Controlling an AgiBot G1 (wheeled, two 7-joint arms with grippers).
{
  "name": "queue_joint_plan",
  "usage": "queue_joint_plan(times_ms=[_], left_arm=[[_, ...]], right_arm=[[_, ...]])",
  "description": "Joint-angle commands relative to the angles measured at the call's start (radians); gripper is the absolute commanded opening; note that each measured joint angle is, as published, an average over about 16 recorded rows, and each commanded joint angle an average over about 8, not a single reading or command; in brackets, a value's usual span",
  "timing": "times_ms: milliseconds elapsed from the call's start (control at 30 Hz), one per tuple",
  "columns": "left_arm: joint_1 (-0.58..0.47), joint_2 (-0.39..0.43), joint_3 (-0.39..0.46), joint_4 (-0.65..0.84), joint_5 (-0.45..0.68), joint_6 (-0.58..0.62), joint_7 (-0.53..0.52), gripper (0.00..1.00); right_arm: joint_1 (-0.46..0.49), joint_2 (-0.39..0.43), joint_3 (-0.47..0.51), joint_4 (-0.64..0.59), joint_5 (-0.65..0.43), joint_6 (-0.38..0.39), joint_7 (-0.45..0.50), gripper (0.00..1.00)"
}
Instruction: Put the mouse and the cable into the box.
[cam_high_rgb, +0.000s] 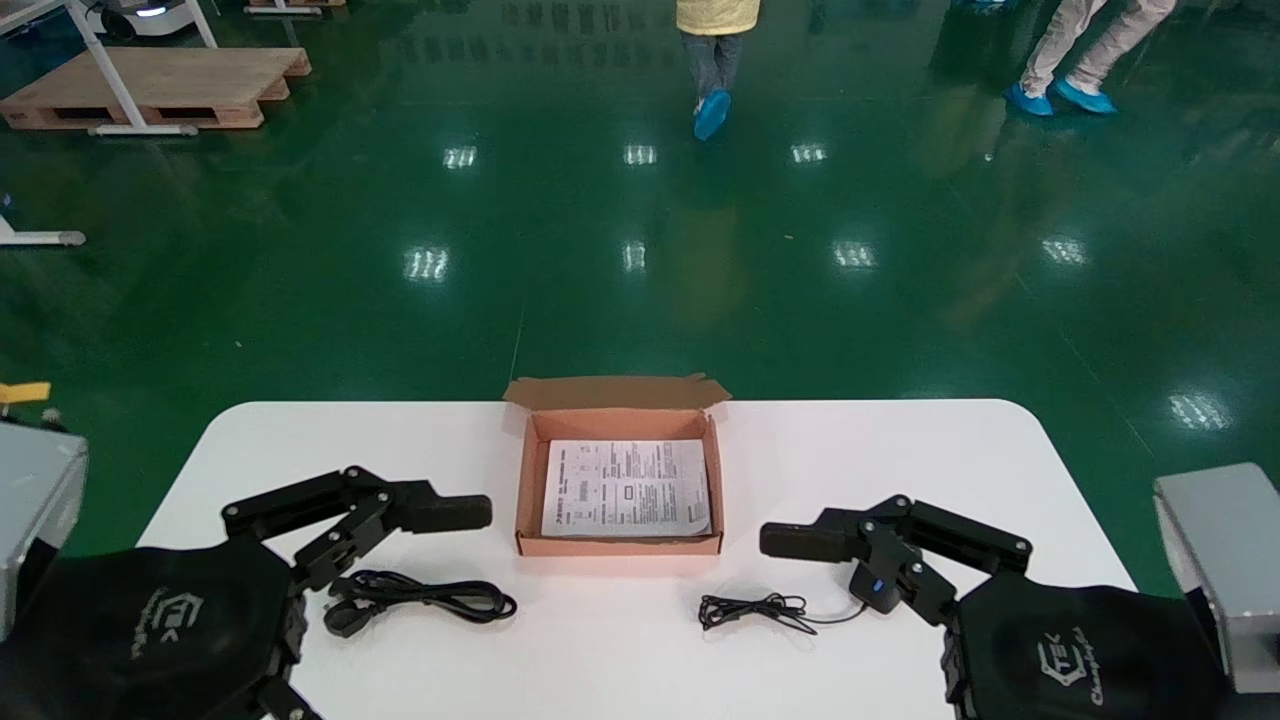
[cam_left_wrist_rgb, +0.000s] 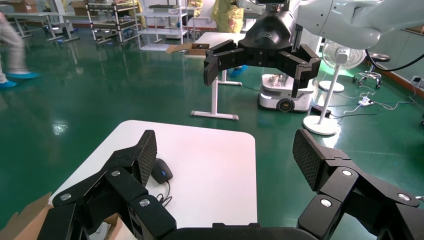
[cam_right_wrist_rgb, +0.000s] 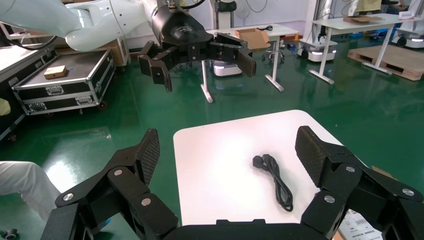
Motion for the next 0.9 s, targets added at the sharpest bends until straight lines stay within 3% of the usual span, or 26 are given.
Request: queue_joint_plan(times_ms=[33,767,900], left_arm=[[0.0,0.0,0.0,0.0,0.0,0.0,0.0,1.0],[0.0,-0.001,0.0,0.0,0.0,0.001,0.0,1.0],[-0.023,-0.022,0.033,-0.016,0.096,0.011,-0.003,1.0]], right_arm=[[0.0,0.0,0.0,0.0,0.0,0.0,0.0,1.0],[-0.001,0.001,0.002,0.001,0.001,-0.002,0.0,1.0],[0.001,-0.006,-0.011,0.0,-0.027,0.006,-0.001,1.0]])
